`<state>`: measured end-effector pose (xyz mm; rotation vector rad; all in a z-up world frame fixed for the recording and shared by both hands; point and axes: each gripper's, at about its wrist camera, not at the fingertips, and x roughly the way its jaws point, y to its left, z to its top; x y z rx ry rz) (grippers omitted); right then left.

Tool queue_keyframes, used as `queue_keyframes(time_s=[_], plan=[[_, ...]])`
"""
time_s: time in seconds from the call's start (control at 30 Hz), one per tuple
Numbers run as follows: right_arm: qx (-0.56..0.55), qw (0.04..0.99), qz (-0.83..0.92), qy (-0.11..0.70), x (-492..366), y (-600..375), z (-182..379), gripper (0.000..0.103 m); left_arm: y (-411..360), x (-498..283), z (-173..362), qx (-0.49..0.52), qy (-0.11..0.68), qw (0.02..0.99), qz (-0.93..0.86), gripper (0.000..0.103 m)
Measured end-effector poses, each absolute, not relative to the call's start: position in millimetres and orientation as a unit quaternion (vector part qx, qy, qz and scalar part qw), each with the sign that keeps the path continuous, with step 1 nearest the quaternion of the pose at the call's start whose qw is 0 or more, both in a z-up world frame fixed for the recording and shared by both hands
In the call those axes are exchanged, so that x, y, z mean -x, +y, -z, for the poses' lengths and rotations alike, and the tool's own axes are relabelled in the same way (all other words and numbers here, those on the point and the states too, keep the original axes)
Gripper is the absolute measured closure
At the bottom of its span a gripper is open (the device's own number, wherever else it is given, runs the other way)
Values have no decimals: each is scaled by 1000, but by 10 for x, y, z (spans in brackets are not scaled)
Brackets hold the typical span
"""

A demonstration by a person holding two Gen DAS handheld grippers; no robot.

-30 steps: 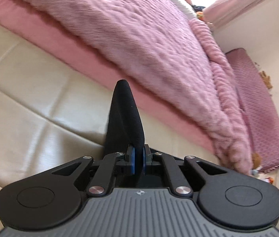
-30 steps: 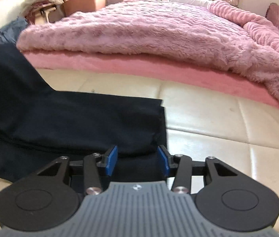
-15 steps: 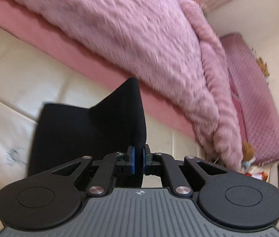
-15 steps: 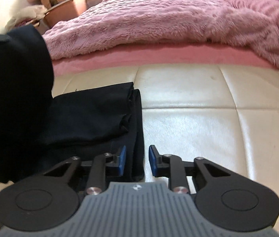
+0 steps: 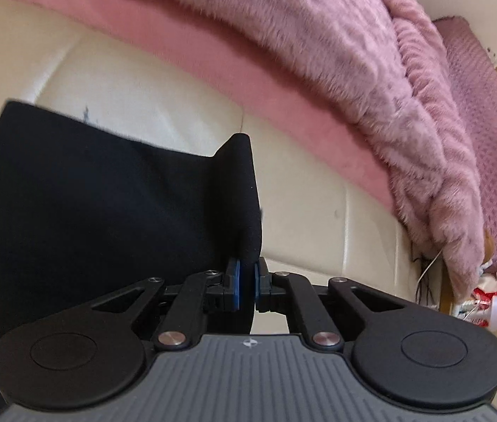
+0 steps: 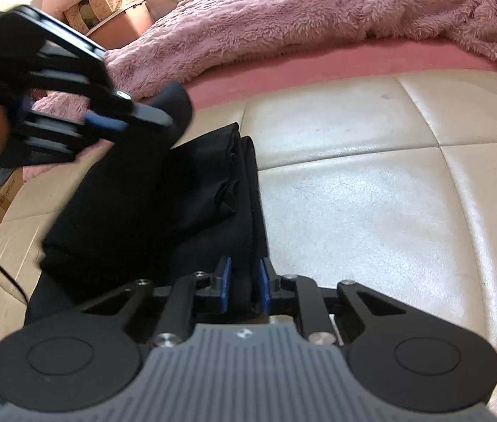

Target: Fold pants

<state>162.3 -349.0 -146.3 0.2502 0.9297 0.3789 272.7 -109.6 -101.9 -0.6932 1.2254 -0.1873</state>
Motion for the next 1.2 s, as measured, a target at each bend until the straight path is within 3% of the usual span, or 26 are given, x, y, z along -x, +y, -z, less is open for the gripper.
queue_keyframes(time_s=[0.13,0.27,0.57,0.83,0.9,0.93,0.97,1.2], plan=[[-102,872,-179,445,-1620,-3454,1422,90,-1092,-2738,1077,320,571,747,115,86],[-88,876,-165,444,-1620,-3426,1324,90,-998,-2666,966,323,553,755,139,86],[-128,885,-151,422,-1659,-3424,1062,85,-538,-2311,550,214,500,829,127,86],[-207,861,-153,440,-1867,-3415,1167,82,37,-1887,776,194,493,844,86,86],[-226,851,-156,447,-1922,-3425,1191,87,148,-1817,848,210,492,841,83,86],[-236,846,-159,451,-1948,-3422,1198,98,179,-1806,866,214,491,841,81,86],[-239,843,-159,455,-1965,-3413,1193,100,202,-1803,879,216,490,841,79,86],[-188,881,-179,395,-1766,-3223,608,102,278,-1841,832,212,465,854,93,86]])
